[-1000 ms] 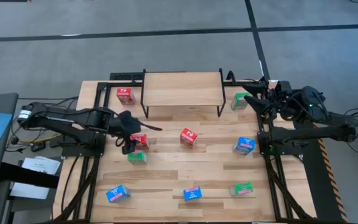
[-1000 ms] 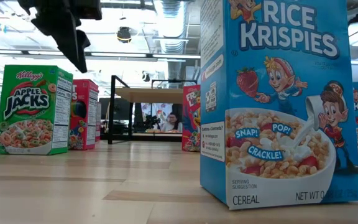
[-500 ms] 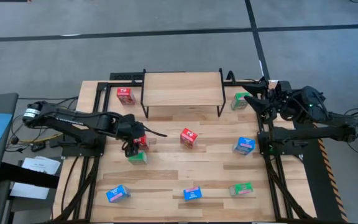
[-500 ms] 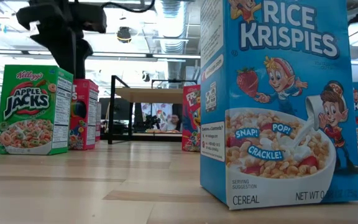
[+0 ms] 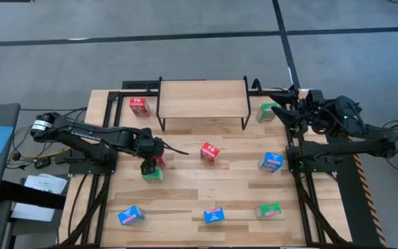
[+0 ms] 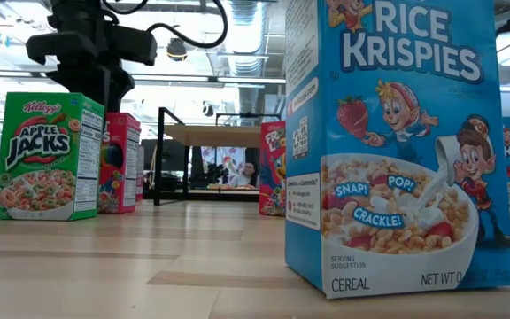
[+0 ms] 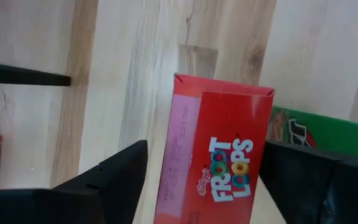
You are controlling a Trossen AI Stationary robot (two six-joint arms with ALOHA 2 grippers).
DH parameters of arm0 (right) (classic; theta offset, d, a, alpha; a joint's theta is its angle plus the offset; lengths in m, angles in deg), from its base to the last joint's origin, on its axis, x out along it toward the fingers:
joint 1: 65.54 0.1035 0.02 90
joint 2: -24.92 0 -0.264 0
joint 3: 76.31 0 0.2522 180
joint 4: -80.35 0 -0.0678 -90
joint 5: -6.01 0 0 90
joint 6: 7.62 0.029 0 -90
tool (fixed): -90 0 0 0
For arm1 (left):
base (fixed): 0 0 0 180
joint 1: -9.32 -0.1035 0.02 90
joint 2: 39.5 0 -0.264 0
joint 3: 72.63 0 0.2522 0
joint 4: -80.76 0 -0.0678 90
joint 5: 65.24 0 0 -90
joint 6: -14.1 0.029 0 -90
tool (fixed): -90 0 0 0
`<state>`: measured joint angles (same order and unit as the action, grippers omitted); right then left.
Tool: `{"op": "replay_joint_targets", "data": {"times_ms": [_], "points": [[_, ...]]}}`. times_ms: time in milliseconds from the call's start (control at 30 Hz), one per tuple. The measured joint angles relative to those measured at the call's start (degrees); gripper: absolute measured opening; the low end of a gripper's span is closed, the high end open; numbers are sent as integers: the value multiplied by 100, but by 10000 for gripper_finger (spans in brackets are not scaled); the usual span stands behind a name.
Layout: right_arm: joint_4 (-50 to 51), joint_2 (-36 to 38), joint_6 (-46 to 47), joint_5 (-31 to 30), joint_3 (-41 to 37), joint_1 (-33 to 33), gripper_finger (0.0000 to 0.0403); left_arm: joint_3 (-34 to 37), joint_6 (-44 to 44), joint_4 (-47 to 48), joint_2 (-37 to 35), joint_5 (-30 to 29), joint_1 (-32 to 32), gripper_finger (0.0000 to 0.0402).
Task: Stack cereal on shelf
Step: Put the middle left red cereal box on the shelf
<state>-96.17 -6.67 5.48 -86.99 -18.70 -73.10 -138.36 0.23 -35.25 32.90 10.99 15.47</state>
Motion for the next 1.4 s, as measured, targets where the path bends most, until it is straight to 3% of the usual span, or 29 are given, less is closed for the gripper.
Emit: {"op": "replay_joint_targets", "data": {"times_ms": [367, 767, 1133, 1400], "points": [[2, 0, 0, 0, 0, 0, 265, 0, 79, 7, -15, 56, -2, 181], [0, 0, 0, 0, 0, 0, 265, -175, 153, 42, -15, 454, -2, 172], [2, 0, 1, 0, 0, 1, 265, -1526, 678, 620, -17, 181, -148, 171], [2, 0, 2, 0, 0, 1, 265, -2583, 1632, 737, -17, -531, -441, 171]]}}
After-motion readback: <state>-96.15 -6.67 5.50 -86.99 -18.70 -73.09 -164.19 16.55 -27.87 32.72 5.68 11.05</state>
